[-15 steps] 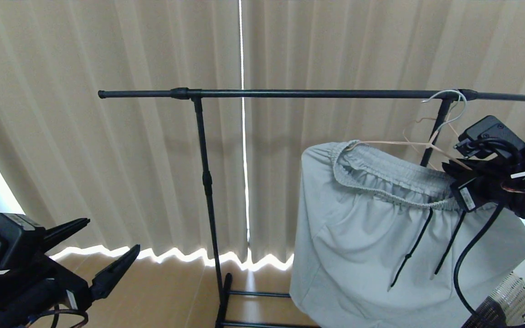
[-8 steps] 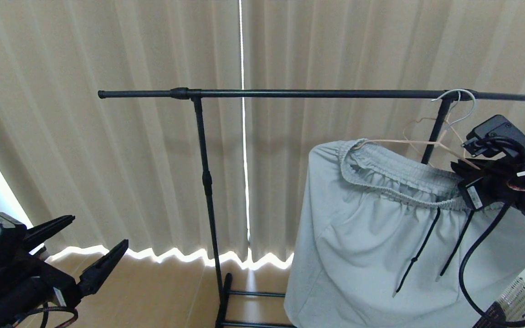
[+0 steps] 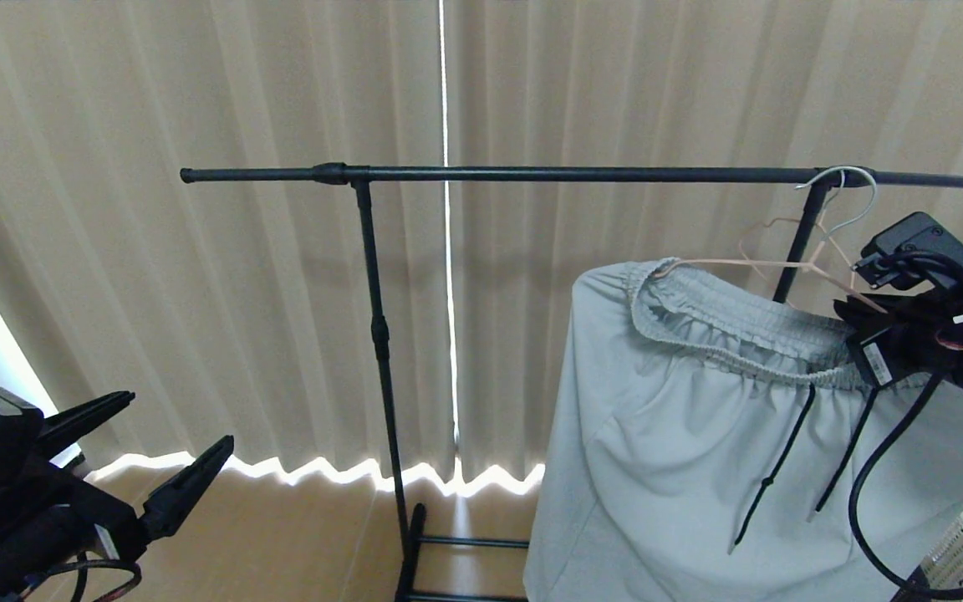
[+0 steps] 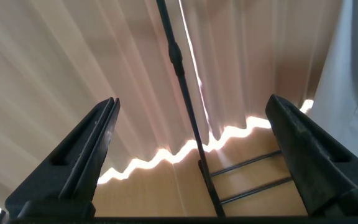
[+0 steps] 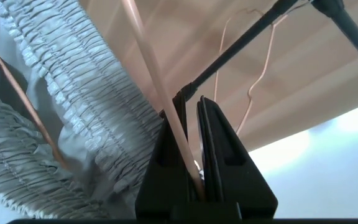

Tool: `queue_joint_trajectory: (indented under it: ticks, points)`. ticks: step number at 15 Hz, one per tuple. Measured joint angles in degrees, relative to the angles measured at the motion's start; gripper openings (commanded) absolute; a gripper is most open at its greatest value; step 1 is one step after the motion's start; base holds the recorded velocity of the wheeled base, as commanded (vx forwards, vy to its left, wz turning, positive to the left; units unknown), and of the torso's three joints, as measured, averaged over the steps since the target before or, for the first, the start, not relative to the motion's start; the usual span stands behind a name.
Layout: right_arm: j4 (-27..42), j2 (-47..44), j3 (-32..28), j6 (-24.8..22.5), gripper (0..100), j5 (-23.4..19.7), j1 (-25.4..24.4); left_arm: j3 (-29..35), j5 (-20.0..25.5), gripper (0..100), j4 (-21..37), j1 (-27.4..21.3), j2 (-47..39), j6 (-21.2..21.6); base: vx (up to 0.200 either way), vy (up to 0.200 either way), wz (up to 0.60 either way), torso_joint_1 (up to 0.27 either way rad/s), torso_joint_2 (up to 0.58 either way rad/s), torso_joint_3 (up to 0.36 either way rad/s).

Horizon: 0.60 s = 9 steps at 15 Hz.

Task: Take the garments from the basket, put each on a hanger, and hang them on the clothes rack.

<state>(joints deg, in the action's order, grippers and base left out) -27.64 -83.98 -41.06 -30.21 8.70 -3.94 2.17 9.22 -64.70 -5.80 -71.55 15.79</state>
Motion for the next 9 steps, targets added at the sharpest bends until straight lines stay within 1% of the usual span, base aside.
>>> queue_joint_trajectory:
  ticks: [8,9]
  points:
    - [0.0,-0.8,-0.8,0.0,0,0.1,0.1,-0.4,0.0,100,0.0,-0.2,0.0,0.3,0.200,0.000,0.00,0.010,0.00,0.003]
    - [0.1,-1.2,-1.2,0.0,0,0.0,0.0,-0.5,0.0,100,0.0,-0.2,0.0,0.4,0.000,0.000,0.00,0.000,0.00,0.000]
